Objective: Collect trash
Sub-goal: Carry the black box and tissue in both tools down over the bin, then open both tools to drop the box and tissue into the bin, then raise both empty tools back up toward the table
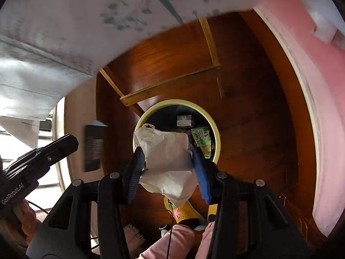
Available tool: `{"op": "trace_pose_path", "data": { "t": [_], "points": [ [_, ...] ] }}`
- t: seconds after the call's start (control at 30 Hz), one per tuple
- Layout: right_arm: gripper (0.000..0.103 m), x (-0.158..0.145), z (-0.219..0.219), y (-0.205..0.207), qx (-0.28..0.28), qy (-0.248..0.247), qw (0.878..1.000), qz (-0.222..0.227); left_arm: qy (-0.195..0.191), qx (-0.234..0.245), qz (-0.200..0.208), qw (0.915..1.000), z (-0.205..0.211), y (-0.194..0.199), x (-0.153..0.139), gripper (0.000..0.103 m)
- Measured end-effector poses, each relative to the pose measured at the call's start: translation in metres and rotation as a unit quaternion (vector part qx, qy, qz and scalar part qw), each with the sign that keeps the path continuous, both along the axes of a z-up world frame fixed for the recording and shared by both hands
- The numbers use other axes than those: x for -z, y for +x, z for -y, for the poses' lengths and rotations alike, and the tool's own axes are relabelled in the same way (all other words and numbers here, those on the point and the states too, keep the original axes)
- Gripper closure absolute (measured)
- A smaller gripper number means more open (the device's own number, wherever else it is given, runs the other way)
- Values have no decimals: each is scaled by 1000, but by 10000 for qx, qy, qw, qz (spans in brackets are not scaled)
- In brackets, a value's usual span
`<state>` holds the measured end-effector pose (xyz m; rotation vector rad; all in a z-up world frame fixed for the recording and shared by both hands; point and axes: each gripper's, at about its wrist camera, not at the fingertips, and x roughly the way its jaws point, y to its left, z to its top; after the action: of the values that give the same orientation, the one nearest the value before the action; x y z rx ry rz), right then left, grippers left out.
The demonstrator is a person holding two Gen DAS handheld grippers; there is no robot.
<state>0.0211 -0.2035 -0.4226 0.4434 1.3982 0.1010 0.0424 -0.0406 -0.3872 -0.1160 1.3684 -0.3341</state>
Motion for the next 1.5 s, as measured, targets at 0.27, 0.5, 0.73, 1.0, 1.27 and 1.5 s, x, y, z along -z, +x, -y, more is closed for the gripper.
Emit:
{"op": "trace_pose_path", "data": {
  "t": [0.27,0.5,0.73,1.0,1.27,1.5],
  "points": [
    [52,50,2,-2,-114,194,9997,-132,266,-287,-39,9992,-6,-5,36,30],
    [43,45,-3,-3,-378,92,9992,-1,408,-654,-1,9970,-30,-17,26,28],
    [43,11,-4,-5,-528,2,9986,45,417,-782,65,9960,-37,-25,-15,28],
    [40,-49,-6,-6,-682,-55,9975,164,411,-847,106,9955,-34,-35,-77,28],
    [39,-120,-14,-9,-830,-83,9961,273,589,-808,292,9946,-29,-45,-147,28],
    [39,-179,-24,-14,-1104,-177,9927,443,733,-794,517,9928,-30,-51,-214,28]
  ]
}}
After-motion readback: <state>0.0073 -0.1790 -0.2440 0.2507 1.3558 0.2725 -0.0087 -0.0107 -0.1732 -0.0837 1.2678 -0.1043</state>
